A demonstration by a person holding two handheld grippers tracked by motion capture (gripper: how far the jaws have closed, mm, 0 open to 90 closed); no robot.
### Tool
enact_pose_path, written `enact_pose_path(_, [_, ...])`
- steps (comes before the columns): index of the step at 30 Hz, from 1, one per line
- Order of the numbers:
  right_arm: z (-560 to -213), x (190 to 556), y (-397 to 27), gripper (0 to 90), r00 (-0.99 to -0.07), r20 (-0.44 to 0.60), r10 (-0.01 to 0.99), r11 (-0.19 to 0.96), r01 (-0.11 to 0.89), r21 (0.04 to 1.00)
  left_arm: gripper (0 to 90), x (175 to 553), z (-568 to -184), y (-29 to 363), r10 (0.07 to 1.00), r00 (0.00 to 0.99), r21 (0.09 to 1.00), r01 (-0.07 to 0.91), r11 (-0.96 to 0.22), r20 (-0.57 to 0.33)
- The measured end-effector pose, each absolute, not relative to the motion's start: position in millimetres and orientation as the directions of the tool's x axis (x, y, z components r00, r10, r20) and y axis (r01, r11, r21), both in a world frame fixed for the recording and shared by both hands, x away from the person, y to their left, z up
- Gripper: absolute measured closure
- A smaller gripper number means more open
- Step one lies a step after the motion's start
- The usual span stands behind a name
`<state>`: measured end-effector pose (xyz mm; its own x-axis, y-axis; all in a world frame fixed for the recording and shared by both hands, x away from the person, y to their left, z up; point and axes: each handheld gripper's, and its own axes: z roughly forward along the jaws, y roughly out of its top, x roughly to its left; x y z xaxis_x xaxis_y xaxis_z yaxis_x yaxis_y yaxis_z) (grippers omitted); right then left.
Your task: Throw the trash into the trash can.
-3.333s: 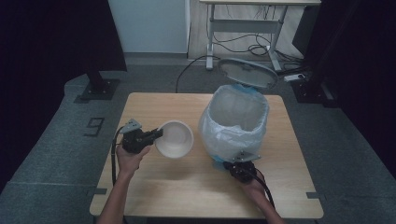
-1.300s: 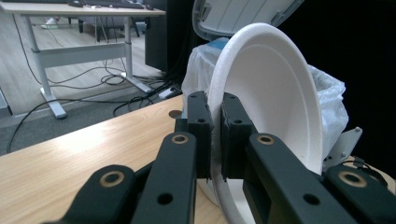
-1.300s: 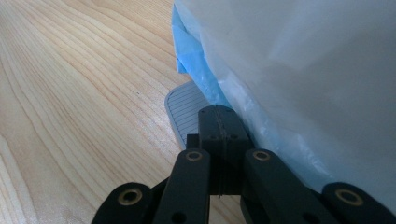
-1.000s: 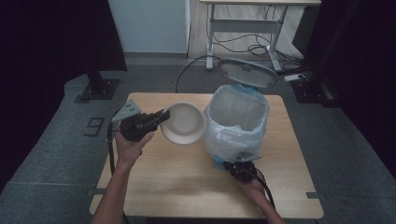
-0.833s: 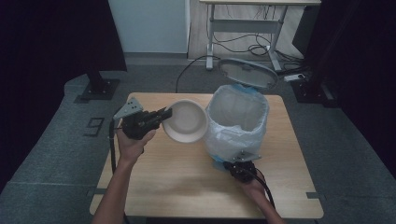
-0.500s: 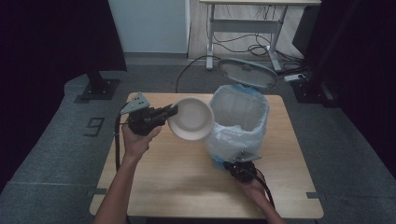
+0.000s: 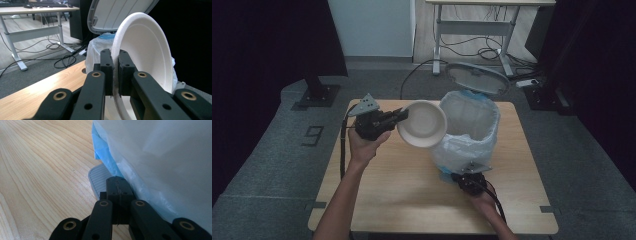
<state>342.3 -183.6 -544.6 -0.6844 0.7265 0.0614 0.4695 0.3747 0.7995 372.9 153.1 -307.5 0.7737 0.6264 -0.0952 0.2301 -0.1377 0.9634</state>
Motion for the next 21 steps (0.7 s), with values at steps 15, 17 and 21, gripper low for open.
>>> enact_pose_path(15, [-544.5, 342.2, -183.7, 89.4, -0.684, 0.064, 0.726, 0.373, 0.471, 0.799, 84.8, 382.0, -298.6, 135.3, 0.61, 0.786, 0.961, 0.231, -0.149, -0.094])
enact_pose_path(17, [-544.3, 342.1, -183.9, 89.4, -0.684, 0.063, 0.727, 0.375, 0.472, 0.798, 84.7, 383.7, -296.8, 133.2, 0.608, 0.788, 0.961, 0.232, -0.15, -0.095])
enact_pose_path(21, [-544.3, 342.1, -184.0, 89.3, -0.684, 0.063, 0.727, 0.376, 0.472, 0.797, 84.8, 386.1, -292.0, 128.2, 0.607, 0.79, 0.961, 0.228, -0.154, -0.089])
